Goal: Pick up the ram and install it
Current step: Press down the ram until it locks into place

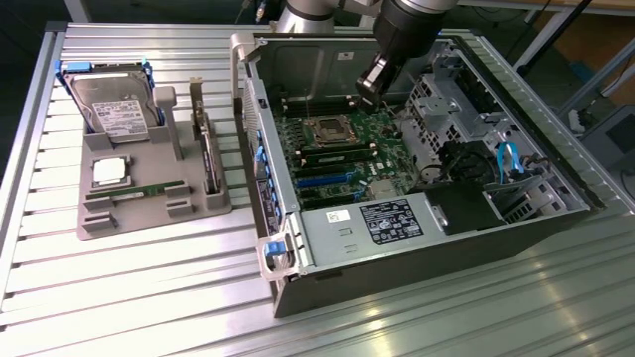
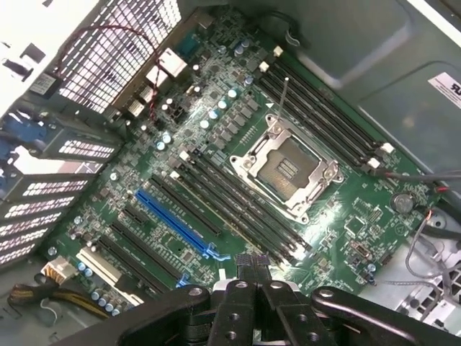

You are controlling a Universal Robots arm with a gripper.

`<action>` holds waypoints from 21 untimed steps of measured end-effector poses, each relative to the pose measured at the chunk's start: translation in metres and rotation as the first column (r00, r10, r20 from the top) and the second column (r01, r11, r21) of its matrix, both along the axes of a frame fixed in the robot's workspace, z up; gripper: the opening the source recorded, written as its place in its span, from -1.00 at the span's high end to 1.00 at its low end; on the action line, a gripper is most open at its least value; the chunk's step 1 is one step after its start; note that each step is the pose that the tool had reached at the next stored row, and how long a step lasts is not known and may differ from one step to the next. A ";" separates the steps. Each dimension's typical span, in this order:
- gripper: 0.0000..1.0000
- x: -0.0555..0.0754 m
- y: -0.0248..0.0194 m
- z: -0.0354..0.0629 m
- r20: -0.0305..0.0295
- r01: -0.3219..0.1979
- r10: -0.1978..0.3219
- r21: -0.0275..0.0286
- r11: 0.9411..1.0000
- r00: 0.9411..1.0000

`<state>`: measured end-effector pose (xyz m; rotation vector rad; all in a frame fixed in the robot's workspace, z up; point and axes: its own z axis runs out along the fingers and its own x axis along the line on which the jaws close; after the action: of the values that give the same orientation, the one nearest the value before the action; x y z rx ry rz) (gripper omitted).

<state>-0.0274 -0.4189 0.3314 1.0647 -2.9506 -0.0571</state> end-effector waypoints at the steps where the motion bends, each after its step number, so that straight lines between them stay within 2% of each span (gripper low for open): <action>1: 0.80 0.000 0.0000 0.0000 0.000 0.011 -0.011 0.000 1.000 1.000; 10: 0.80 0.000 0.0000 -0.0001 0.000 0.090 -0.090 0.000 0.996 0.996; 21: 0.80 0.000 0.0000 -0.0003 0.000 0.184 -0.184 0.000 0.983 0.983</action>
<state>-0.0274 -0.4189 0.3311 0.7892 -3.0394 -0.0576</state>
